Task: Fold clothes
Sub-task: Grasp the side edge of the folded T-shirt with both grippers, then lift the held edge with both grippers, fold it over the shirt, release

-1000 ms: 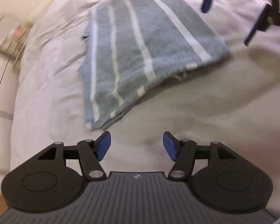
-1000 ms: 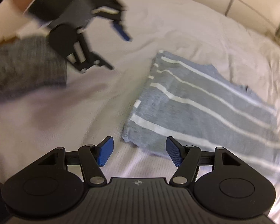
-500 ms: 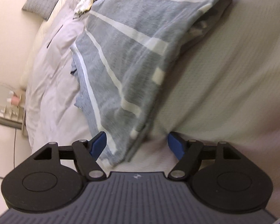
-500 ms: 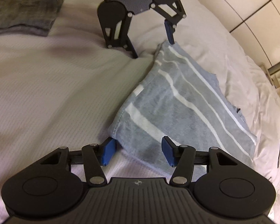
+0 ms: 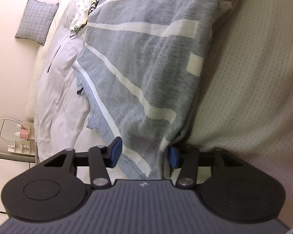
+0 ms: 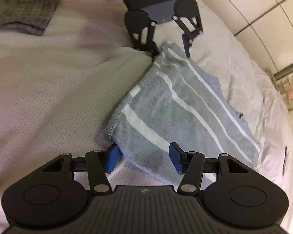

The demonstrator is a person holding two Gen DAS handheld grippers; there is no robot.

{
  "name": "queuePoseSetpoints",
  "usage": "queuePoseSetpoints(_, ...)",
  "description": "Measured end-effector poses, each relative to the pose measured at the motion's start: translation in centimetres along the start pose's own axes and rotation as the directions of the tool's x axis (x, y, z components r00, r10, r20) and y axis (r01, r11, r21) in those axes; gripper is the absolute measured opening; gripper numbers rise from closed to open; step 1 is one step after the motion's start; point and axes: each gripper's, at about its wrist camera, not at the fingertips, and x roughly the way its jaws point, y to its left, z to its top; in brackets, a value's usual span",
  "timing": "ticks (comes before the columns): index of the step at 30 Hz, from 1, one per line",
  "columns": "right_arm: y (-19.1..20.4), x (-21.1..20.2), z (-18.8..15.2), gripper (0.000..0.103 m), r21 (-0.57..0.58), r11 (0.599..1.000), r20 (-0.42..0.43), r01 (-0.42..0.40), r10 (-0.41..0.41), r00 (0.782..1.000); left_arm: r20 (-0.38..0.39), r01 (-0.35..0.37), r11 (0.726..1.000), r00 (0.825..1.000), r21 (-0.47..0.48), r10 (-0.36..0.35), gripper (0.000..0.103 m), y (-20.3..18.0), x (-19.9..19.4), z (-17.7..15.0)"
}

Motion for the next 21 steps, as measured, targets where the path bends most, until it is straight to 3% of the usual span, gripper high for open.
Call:
queuePoseSetpoints(1, 0.2, 0.2, 0.1, 0.054, -0.013, 1.000, 0.007, 0.004, -0.004, 1.000, -0.001, 0.003, 1.000, 1.000, -0.004, -0.003, 0.036, 0.0, 0.0, 0.0)
queuePoseSetpoints(3, 0.4, 0.3, 0.3, 0.052, -0.025, 1.000, 0.021, 0.001, 0.000, 1.000, -0.005, 0.017, 1.000, 1.000, -0.012, -0.017, 0.021, -0.1, 0.0, 0.0)
queuePoseSetpoints(5, 0.4, 0.3, 0.5, 0.045, -0.033, 0.999, 0.035, -0.007, 0.008, 0.999, -0.009, 0.027, 1.000, 1.000, -0.015, -0.028, 0.012, -0.1, -0.1, 0.1)
queuePoseSetpoints(8, 0.5, 0.4, 0.7, 0.026, -0.044, 0.999, 0.055, -0.017, 0.020, 0.998, -0.018, 0.040, 0.999, 0.999, -0.032, -0.041, 0.005, 0.0, -0.4, 0.2)
queuePoseSetpoints(10, 0.5, 0.5, 0.9, 0.005, -0.052, 0.998, 0.069, -0.024, 0.028, 0.997, -0.027, 0.049, 0.997, 0.998, -0.055, -0.051, 0.003, 0.4, -0.6, 0.3)
queuePoseSetpoints(21, -4.7, -4.8, 1.2, 0.001, 0.172, 0.982, 0.147, -0.073, 0.048, 0.988, -0.052, 0.086, 0.994, 0.995, -0.070, -0.089, 0.001, 5.7, -5.1, 1.5)
